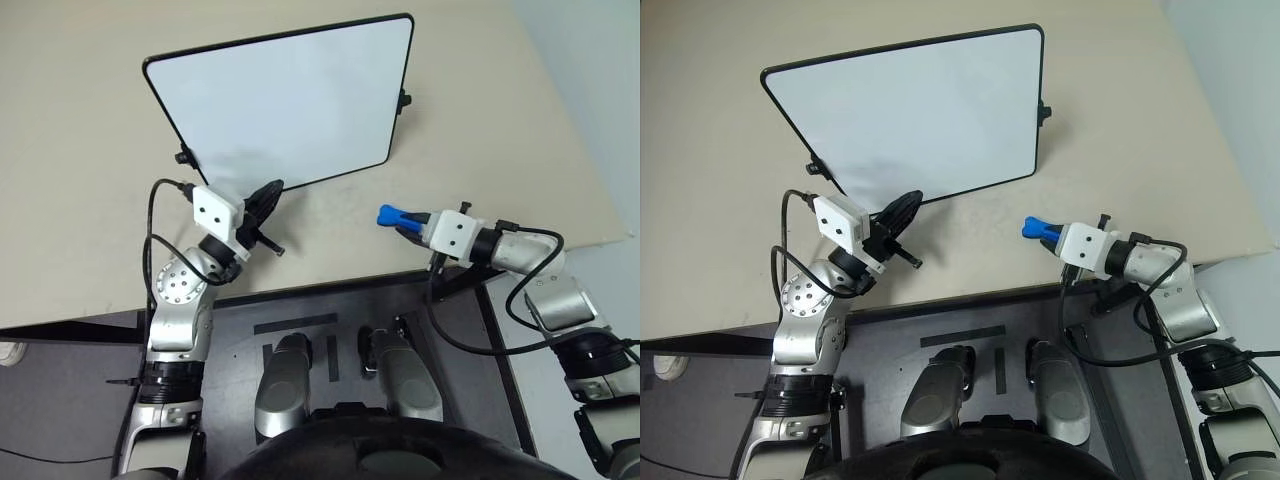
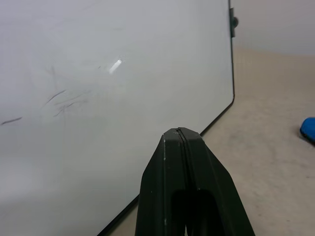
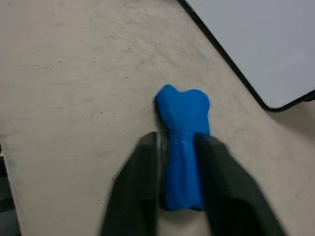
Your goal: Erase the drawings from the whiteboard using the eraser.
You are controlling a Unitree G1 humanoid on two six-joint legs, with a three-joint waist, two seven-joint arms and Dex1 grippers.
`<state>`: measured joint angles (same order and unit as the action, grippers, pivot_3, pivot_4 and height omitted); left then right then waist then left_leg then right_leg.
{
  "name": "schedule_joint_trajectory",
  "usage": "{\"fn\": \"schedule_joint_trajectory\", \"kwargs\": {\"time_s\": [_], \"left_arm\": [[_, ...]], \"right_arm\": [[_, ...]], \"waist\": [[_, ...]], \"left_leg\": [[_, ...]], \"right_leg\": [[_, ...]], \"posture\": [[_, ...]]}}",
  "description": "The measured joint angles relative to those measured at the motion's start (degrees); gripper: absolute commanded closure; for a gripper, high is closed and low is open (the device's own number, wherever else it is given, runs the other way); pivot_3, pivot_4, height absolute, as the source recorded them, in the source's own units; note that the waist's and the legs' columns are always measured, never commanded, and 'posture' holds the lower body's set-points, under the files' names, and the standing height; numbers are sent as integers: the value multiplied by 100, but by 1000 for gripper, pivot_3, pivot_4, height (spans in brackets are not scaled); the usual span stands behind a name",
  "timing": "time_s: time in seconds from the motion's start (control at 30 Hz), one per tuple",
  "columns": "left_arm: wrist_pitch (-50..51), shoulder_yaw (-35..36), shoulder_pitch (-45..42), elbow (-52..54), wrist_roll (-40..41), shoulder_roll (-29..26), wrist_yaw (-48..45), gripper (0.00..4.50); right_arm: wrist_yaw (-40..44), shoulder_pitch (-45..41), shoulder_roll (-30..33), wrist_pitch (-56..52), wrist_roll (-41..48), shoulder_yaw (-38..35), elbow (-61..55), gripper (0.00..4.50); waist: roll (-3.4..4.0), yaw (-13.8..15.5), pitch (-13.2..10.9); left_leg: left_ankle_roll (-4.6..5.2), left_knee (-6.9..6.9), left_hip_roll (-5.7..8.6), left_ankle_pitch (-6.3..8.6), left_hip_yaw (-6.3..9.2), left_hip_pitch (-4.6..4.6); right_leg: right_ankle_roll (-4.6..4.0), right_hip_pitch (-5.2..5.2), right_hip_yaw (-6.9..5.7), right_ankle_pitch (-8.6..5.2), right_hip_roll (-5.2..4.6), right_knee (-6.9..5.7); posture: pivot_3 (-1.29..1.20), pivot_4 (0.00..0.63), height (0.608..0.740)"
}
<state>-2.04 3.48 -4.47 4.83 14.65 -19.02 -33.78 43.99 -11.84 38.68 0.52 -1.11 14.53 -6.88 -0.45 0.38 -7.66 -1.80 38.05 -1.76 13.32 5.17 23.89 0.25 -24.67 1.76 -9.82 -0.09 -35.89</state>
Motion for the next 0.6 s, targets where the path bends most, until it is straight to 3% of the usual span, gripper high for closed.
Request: {"fn": "schedule_joint_trajectory", "kwargs": {"time_s": [0.2, 0.27, 0.6], "left_arm": [[8, 13, -97, -88, 26, -87, -132, 4500], [17, 15, -153, -155, 26, -117, -165, 4500], [207, 10, -253, -163, 124, -276, -380, 4500]], "right_arm": [[-124, 60, -90, -234, 8, -146, -404, 248], [-245, 82, -131, -235, -8, -342, -535, 248], [-365, 827, -237, -710, 423, -1114, -974, 248]], "waist": [[0, 16, 0], [0, 30, 0], [0, 57, 0]], "left_leg": [[-3, 1, 2, -11, 4, 1], [-3, 1, 2, -10, 6, 2], [0, -1, 6, -2, 4, 7]], "right_leg": [[28, 2, 0, -12, 0, -1], [-13, 2, 0, 13, 0, -1], [-5, 1, 1, 2, -1, 2]], "posture": [[0, 150, 740], [0, 150, 740], [0, 150, 740]]}}
